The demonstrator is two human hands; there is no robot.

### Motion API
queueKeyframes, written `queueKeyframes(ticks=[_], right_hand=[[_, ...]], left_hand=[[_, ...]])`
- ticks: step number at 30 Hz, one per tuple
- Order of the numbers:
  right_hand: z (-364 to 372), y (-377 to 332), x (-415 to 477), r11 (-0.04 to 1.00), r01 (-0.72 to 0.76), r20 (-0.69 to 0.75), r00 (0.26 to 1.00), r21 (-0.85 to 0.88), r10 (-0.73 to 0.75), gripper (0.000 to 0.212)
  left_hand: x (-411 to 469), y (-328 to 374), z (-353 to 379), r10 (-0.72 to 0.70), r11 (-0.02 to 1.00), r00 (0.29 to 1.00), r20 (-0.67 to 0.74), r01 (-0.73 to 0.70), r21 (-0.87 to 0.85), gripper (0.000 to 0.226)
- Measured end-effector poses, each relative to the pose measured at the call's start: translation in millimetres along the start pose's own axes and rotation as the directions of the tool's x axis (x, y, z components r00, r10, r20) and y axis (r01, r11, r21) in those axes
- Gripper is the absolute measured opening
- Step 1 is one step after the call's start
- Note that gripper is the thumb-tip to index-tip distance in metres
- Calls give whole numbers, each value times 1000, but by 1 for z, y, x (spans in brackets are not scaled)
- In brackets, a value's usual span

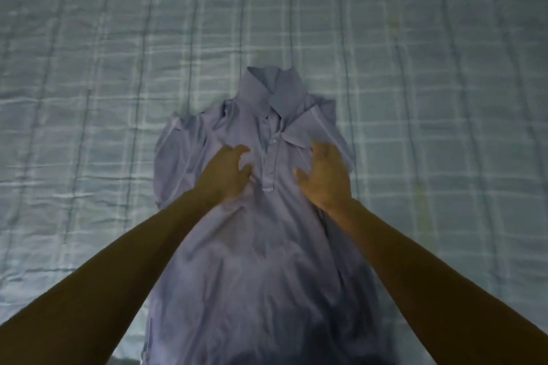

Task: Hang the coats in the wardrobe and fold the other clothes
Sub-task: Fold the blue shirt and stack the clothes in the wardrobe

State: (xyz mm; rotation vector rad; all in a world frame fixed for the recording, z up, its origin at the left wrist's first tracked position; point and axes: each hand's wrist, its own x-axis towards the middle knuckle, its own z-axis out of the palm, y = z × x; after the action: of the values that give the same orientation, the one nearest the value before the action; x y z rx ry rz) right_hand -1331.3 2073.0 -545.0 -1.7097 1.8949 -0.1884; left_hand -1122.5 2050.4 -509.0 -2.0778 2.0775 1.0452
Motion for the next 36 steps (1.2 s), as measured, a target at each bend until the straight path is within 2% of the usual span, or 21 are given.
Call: queueKeyframes(ticks=[3, 5, 9, 11, 13, 15, 17, 19, 24, 26, 27, 28, 29, 30, 32, 34, 36], right_hand=[[14, 11, 45, 999, -40, -86, 996, -37, 36, 81], [17, 21, 65, 994, -90, -122, 989, -60, 82, 78], [9, 49, 73, 993, -122, -66, 990, -1, 122, 36], [-3, 64, 64, 979, -180, -162, 968, 93, 194, 25], [-20, 76, 52, 912, -322, -264, 884, 255, 386, 26], [-36, 90, 44, 751, -489, -283, 719, 443, 635, 30], [-47, 107, 36, 577, -586, -248, 546, 570, 800, 34], [-52, 117, 23, 500, -598, -242, 461, 626, 854, 34], [-44, 124, -4, 446, -596, -318, 313, 668, 895, 26], [-42, 119, -4, 444, -604, -368, 254, 661, 894, 32], [-40, 116, -3, 508, -616, -451, 263, 602, 853, 39], [-39, 111, -3, 616, -608, -538, 339, 501, 772, 44], [-36, 106, -4, 724, -564, -575, 462, 396, 675, 46], [-33, 98, -2, 802, -500, -565, 577, 328, 591, 46], [-25, 81, 9, 874, -385, -469, 739, 296, 484, 45], [-11, 58, 27, 943, -220, -416, 855, 250, 310, 42], [7, 30, 45, 986, -53, -358, 927, 160, 108, 42]], left_hand=[[47, 2, 13, 20, 998, 996, -85, -14, 63, 47], [68, -1, 22, 100, 984, 983, -152, -76, 161, 46], [81, -4, 42, 236, 939, 969, -77, -207, 275, 48], [79, -4, 47, 233, 932, 971, -50, -208, 296, 48], [76, -3, 49, 207, 935, 977, -52, -182, 305, 47], [74, 2, 48, 183, 946, 981, -67, -157, 284, 43], [73, 10, 46, 188, 949, 979, -76, -161, 272, 40], [74, 16, 44, 189, 943, 980, -63, -163, 289, 43], [77, 26, 50, 227, 925, 974, -4, -214, 315, 58], [80, 29, 53, 242, 917, 970, -8, -227, 328, 60], [82, 28, 53, 246, 921, 969, -40, -220, 322, 58], [86, 26, 52, 247, 929, 965, -90, -210, 305, 53], [89, 22, 48, 243, 940, 958, -150, -194, 281, 48], [93, 15, 44, 231, 951, 949, -217, -172, 257, 44], [99, -8, 31, 186, 969, 924, -335, -116, 218, 39], [104, -37, 16, 108, 977, 913, -394, -24, 210, 39], [106, -71, 0, 39, 975, 908, -418, 57, 217, 45]])
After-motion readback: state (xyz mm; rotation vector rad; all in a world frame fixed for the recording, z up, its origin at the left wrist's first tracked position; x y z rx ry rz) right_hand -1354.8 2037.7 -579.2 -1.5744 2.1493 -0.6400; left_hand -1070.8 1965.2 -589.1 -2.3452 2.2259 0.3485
